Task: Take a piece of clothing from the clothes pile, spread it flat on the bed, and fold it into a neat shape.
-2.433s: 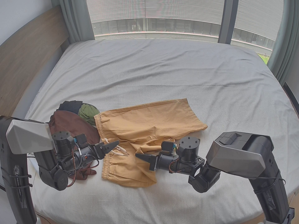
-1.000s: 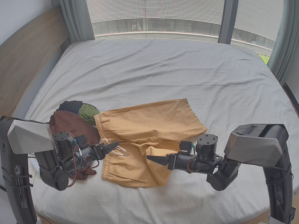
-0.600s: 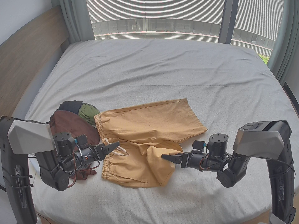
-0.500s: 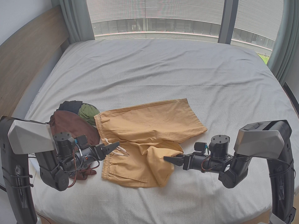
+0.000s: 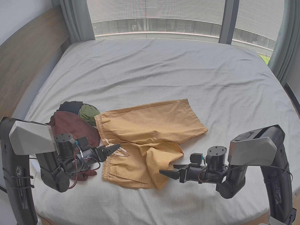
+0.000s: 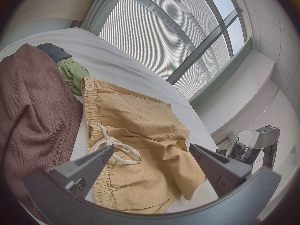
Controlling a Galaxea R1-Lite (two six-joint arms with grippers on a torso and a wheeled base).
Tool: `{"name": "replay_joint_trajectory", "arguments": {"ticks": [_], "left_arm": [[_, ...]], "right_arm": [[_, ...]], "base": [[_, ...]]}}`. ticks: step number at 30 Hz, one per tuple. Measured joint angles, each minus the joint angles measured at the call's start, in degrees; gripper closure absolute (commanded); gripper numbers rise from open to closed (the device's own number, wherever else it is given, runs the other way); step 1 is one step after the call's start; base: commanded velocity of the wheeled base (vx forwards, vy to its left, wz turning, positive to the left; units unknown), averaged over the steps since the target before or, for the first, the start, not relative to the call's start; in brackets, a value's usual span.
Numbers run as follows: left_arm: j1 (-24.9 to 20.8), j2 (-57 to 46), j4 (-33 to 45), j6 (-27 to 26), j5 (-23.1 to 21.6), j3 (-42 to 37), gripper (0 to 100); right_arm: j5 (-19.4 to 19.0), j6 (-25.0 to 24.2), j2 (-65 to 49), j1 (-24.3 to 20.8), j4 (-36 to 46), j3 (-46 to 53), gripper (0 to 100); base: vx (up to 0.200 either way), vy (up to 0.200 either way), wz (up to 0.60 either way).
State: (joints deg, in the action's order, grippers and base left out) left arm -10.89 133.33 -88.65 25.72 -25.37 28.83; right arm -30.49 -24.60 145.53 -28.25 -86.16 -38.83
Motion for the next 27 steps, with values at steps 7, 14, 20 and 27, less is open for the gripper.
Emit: {"name": "replay_joint_trajectory", "arguments": {"ticks": [7,14,20,27], "left_arm": [[0.0,0.2,0.0,0.0,0.0,0.0,0],[0.0,0.4,0.0,0.0,0.0,0.0,0],[0.0,0.5,0.0,0.0,0.0,0.1,0],[0.0,0.5,0.0,0.0,0.0,0.1,0]], "right_arm": [[0.0,0.0,-0.5,-3.5,-0.2,1.6,0],[0.0,-0.2,-0.9,-4.8,-0.1,0.8,0],[0.4,-0.4,-1.8,-5.1,-0.1,1.3,100],[0.4,-2.1,-5.7,-8.0,0.2,4.3,100]], "base": [[0.0,0.0,0.0],[0.0,0.0,0.0],[0.0,0.0,0.0],[0.0,0.0,0.0]]}}
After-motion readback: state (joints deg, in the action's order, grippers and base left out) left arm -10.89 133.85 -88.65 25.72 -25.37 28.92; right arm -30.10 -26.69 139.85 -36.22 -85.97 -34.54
